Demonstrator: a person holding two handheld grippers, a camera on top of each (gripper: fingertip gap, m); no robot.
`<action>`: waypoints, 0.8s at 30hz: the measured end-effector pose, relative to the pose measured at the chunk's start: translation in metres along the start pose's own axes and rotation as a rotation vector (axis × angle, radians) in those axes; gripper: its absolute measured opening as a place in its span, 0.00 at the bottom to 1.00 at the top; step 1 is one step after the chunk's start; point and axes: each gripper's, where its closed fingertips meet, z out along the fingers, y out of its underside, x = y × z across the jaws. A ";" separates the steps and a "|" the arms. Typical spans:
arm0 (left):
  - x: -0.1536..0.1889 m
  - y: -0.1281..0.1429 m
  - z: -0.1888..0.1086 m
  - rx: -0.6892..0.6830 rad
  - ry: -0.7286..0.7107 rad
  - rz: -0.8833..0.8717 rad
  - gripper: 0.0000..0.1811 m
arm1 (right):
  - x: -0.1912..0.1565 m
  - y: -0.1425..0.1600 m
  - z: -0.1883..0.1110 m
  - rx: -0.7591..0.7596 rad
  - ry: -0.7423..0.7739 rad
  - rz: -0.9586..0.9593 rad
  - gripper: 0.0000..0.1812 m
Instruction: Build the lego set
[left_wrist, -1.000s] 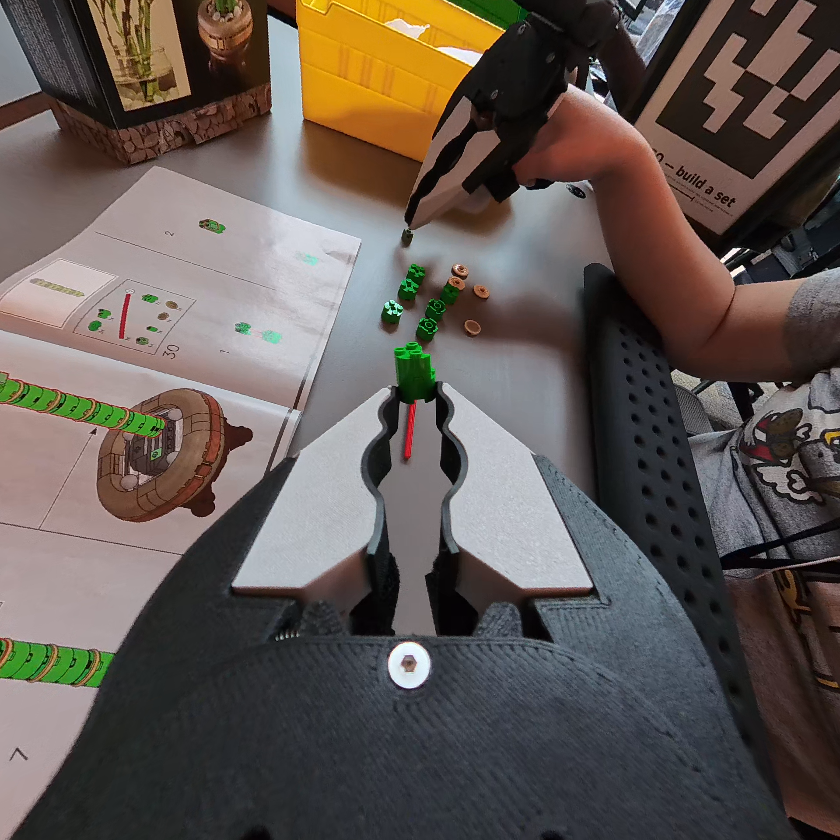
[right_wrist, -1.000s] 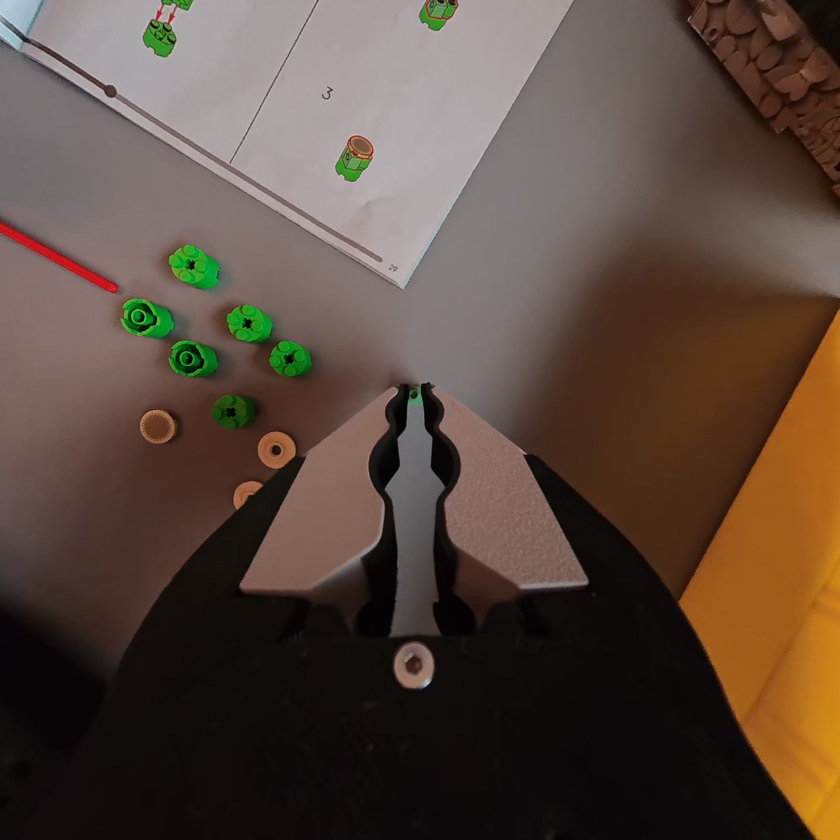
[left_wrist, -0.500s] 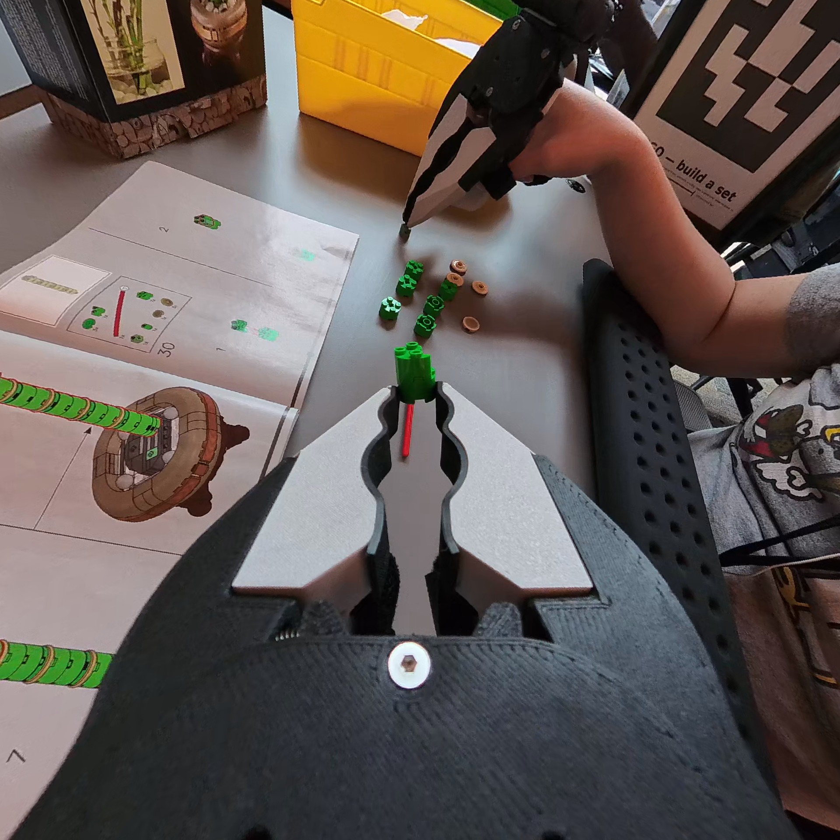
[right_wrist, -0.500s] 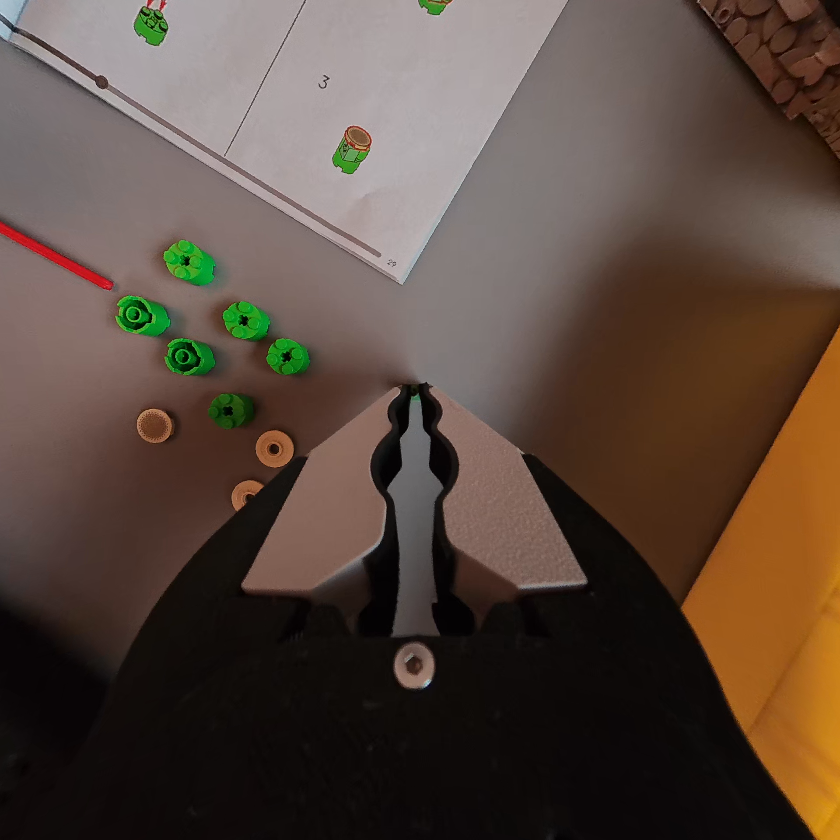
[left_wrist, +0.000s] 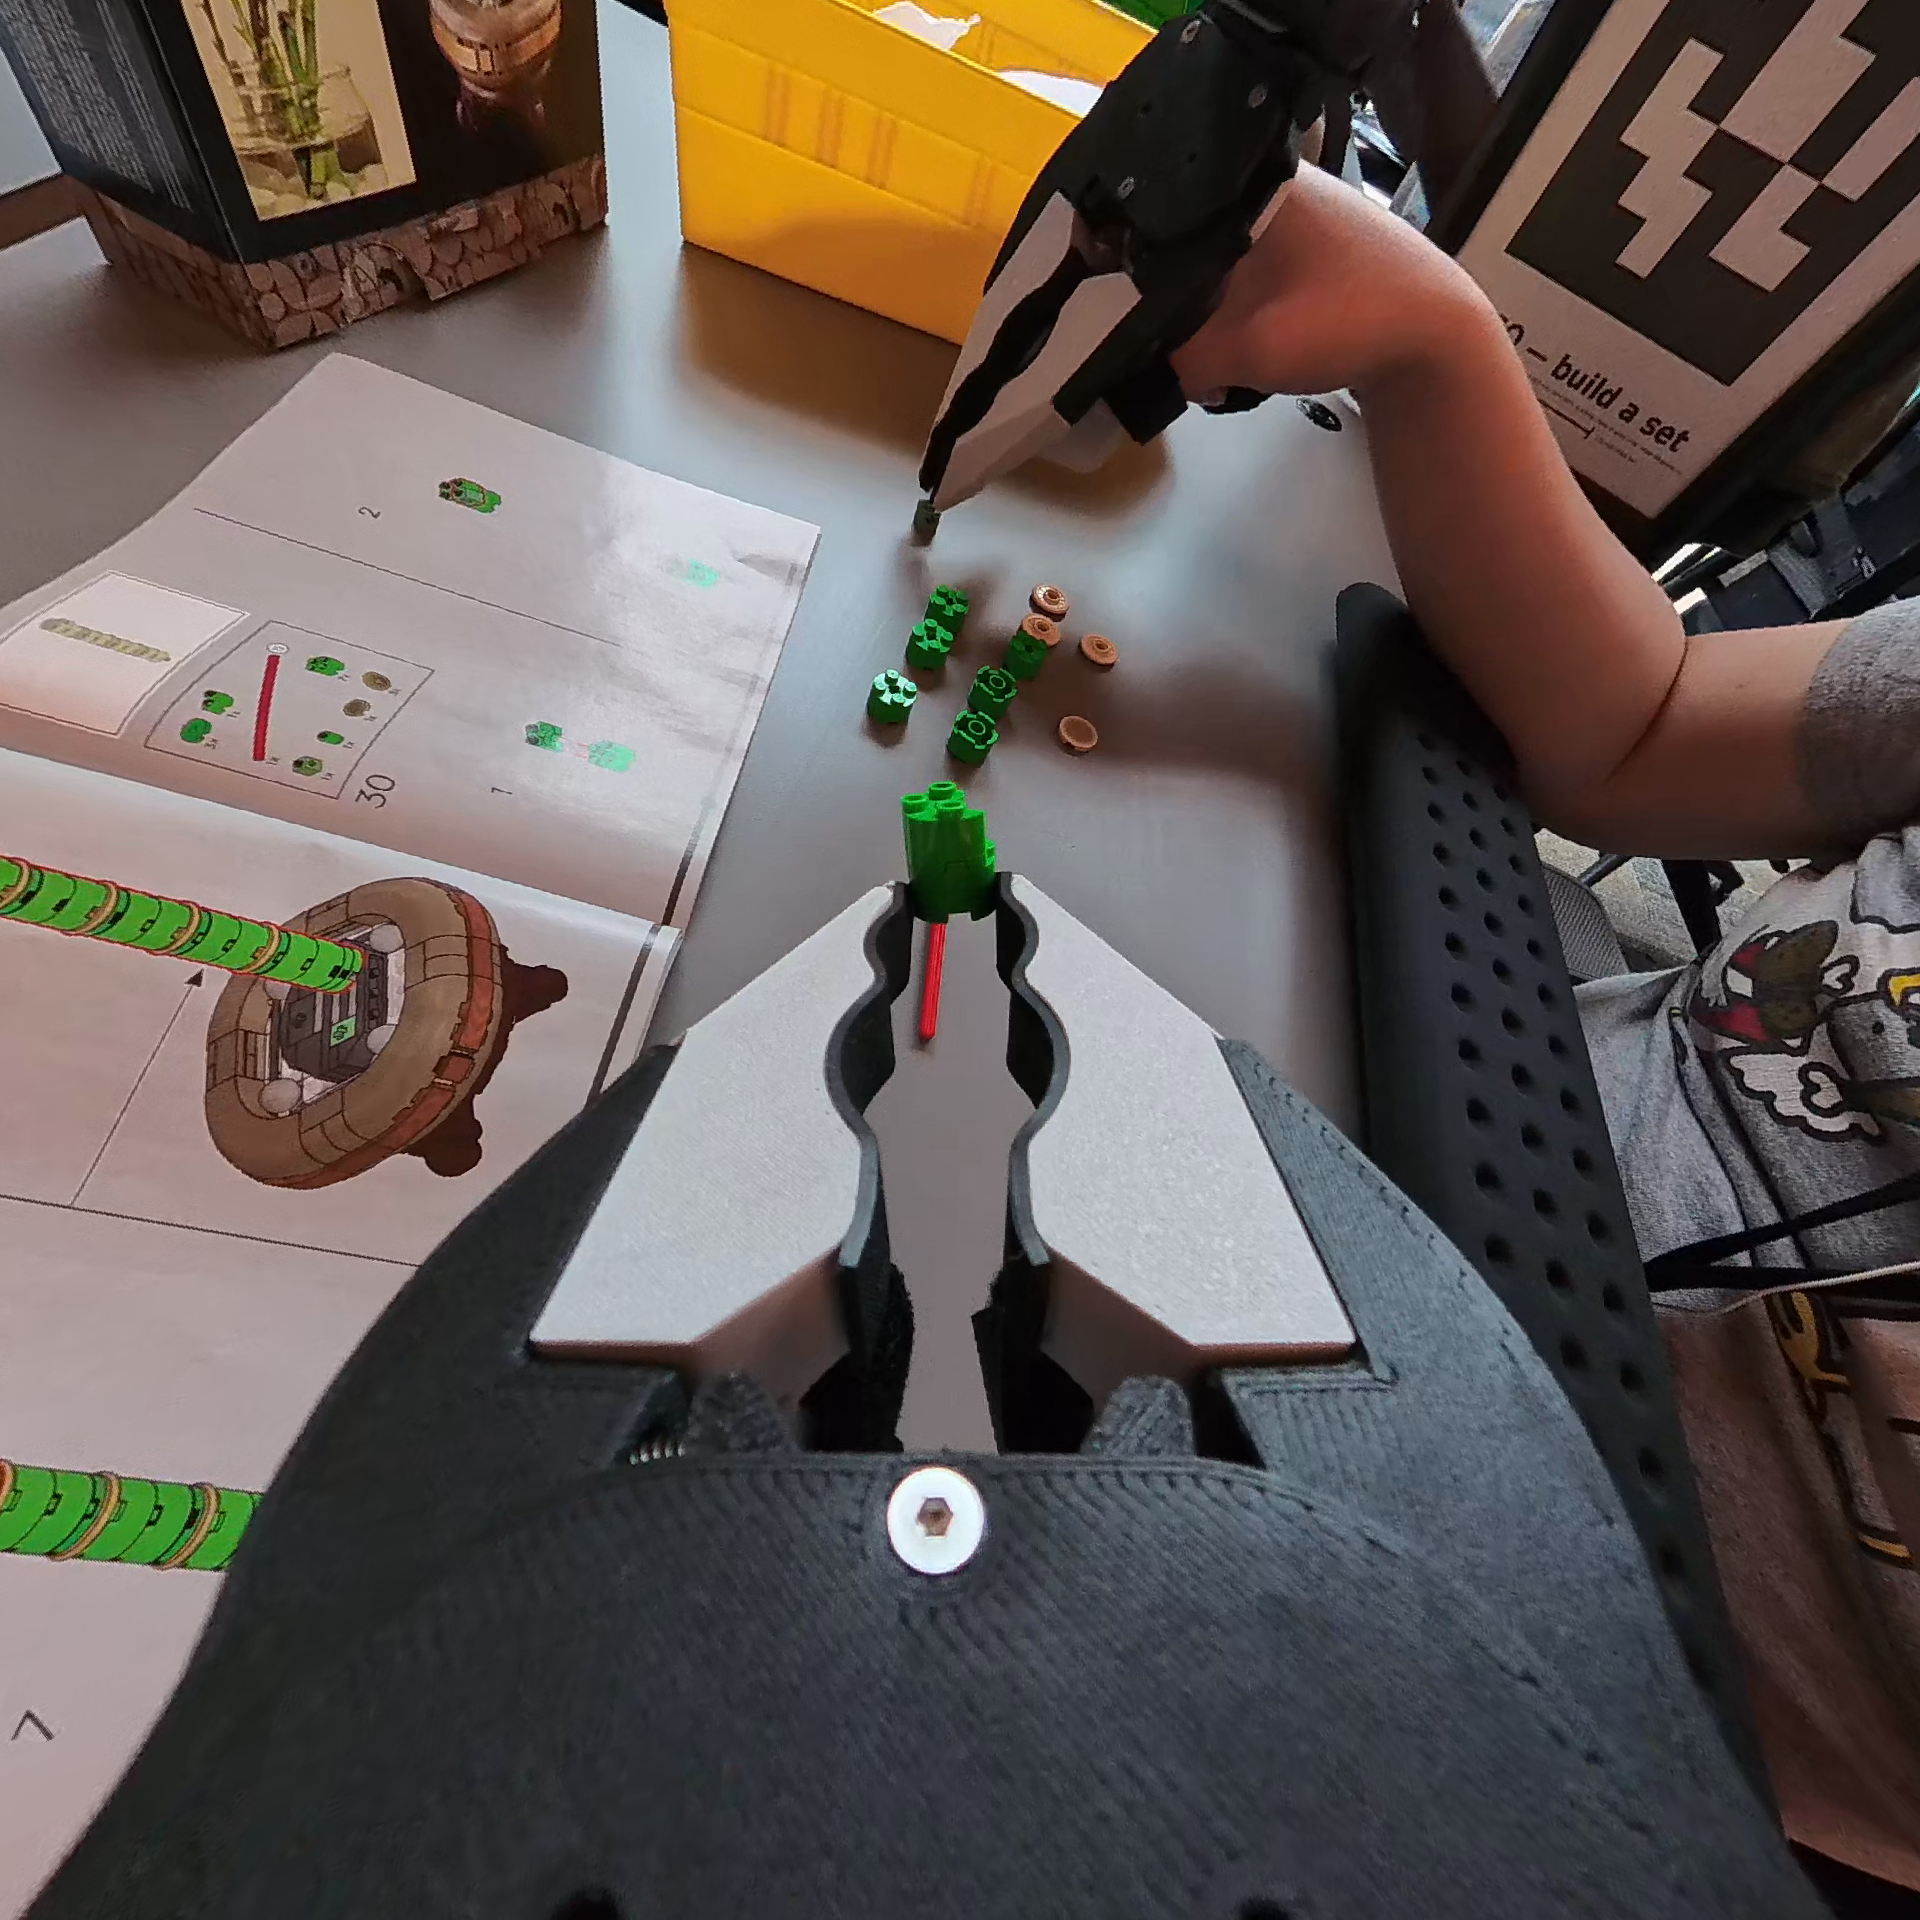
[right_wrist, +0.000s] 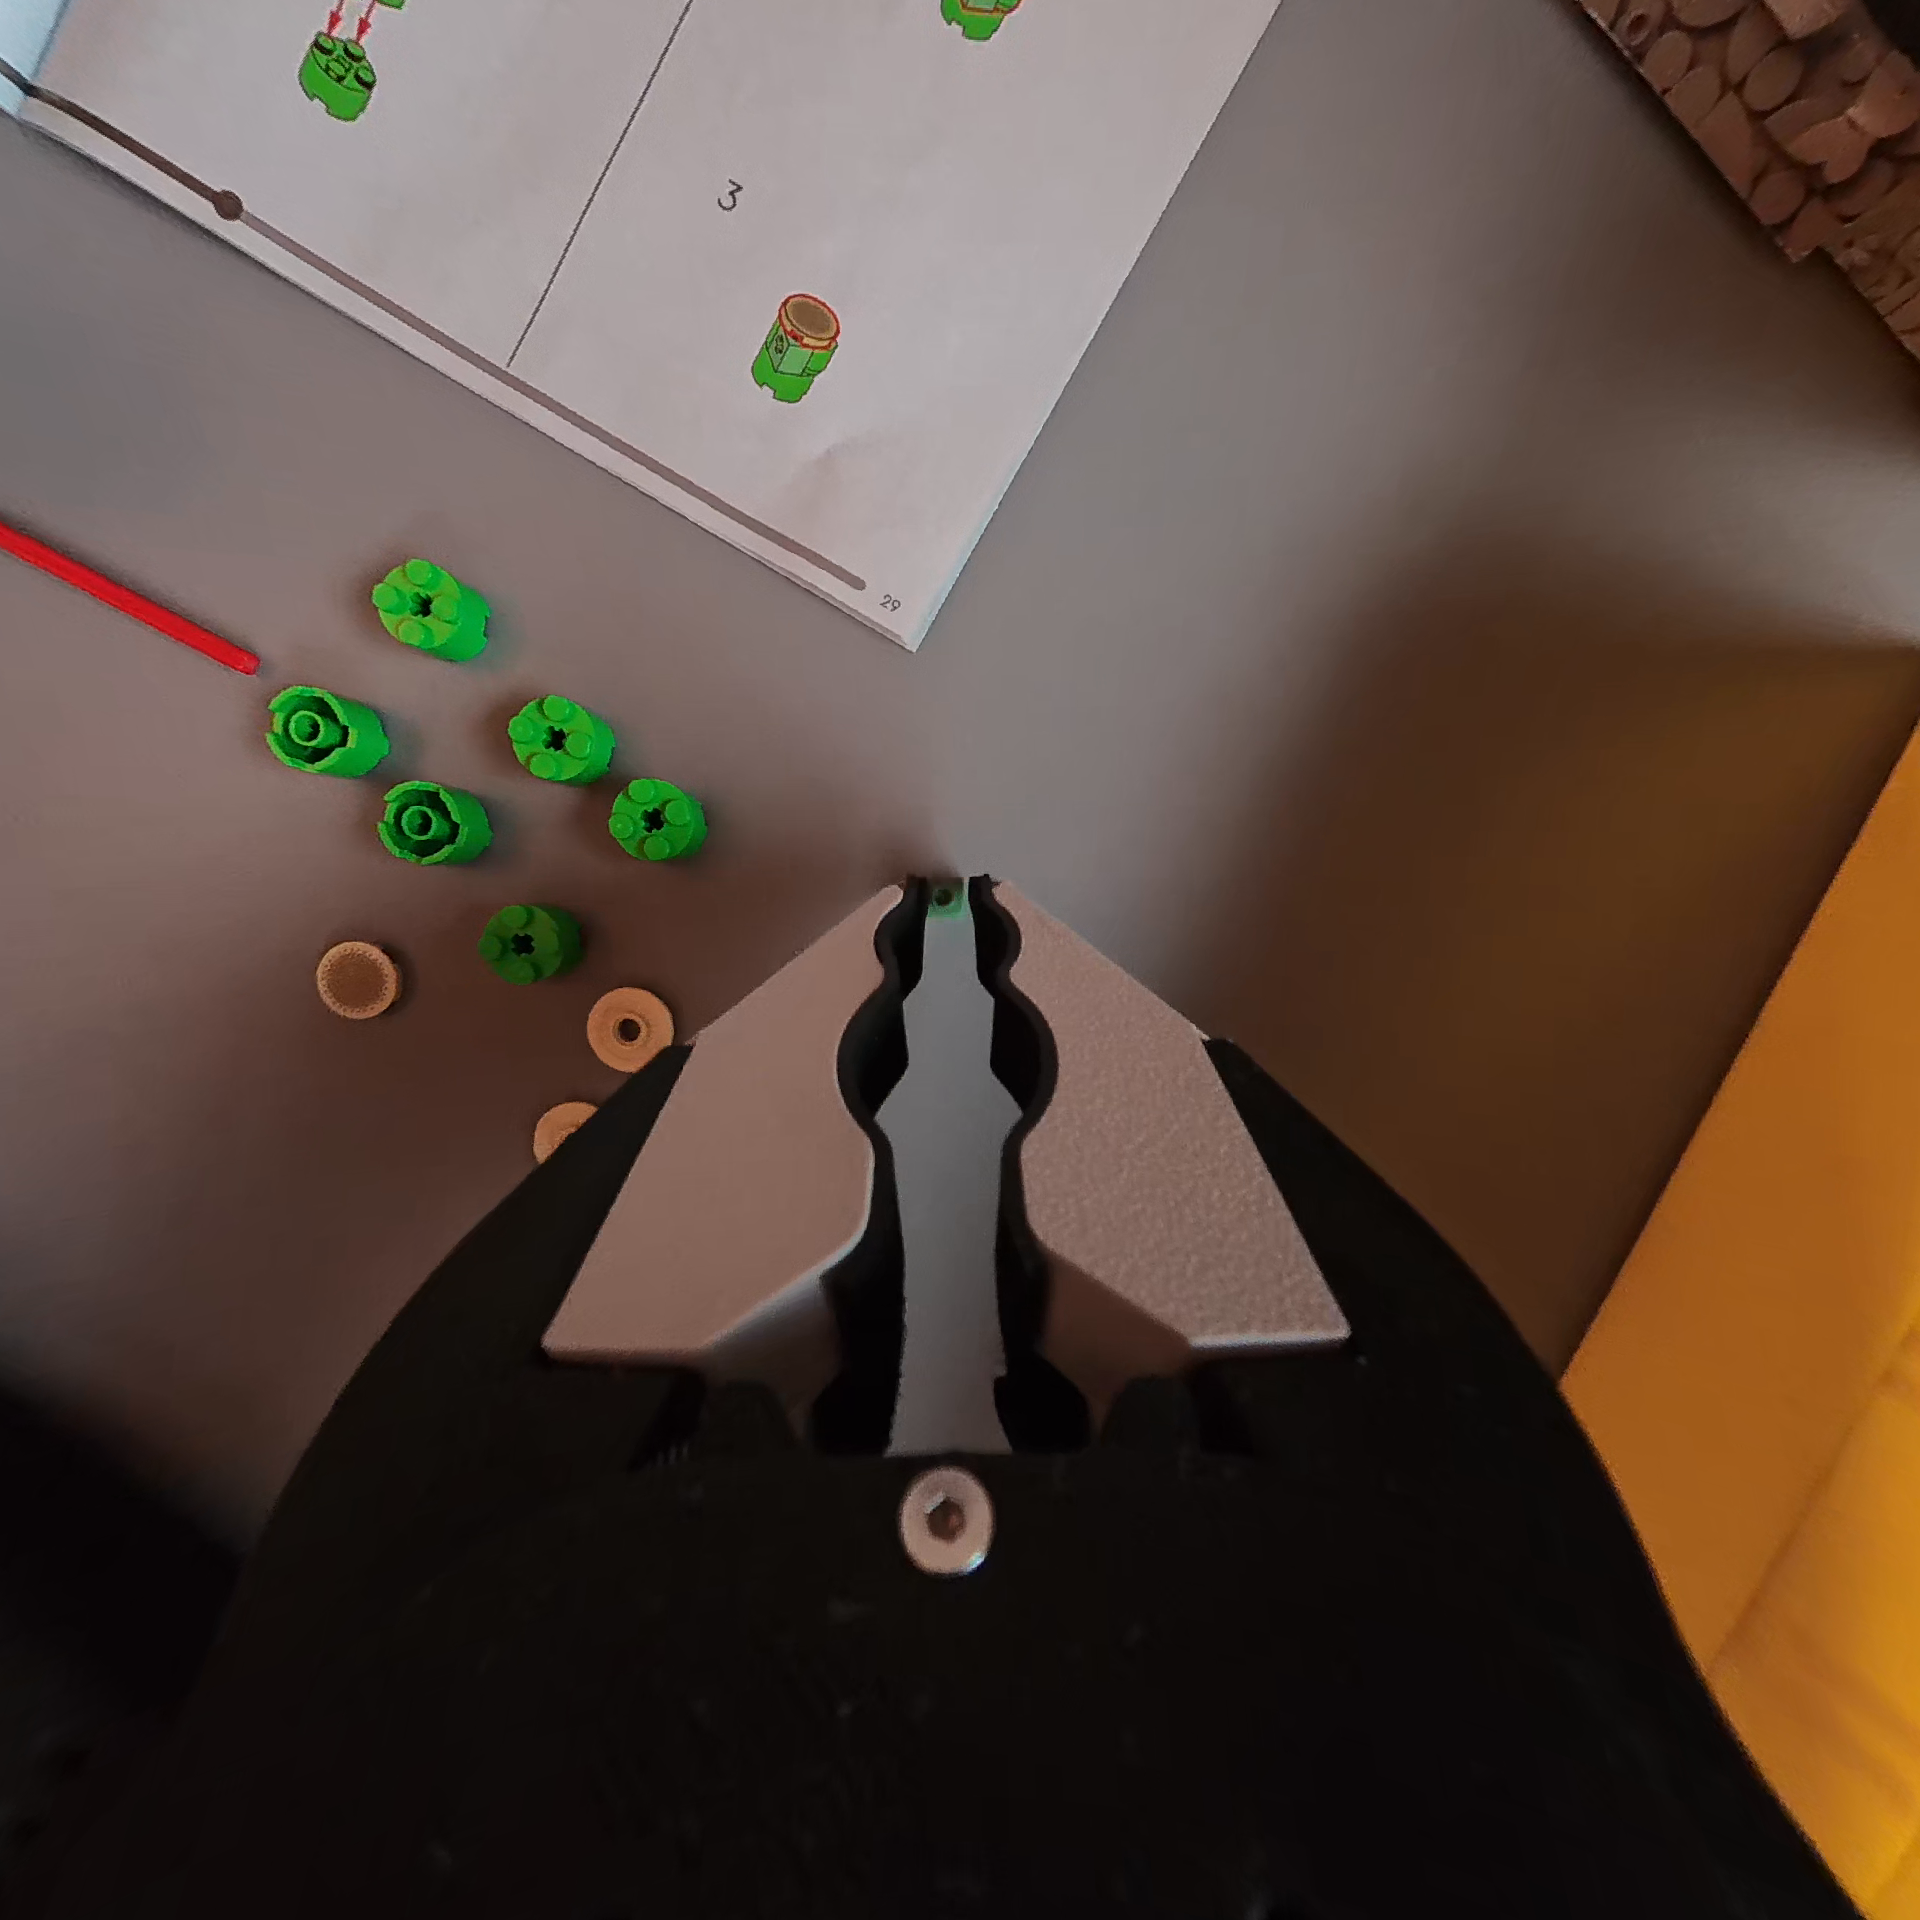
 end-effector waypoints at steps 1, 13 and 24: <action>0.000 0.000 0.000 -0.001 0.000 0.000 0.08 | 0.000 0.001 0.001 -0.006 -0.002 -0.002 0.05; 0.001 0.001 0.001 -0.006 0.002 0.000 0.08 | -0.001 0.001 0.001 -0.008 -0.012 0.005 0.02; -0.003 0.000 0.003 0.000 -0.021 0.004 0.08 | 0.002 -0.004 -0.007 0.040 -0.016 0.030 0.02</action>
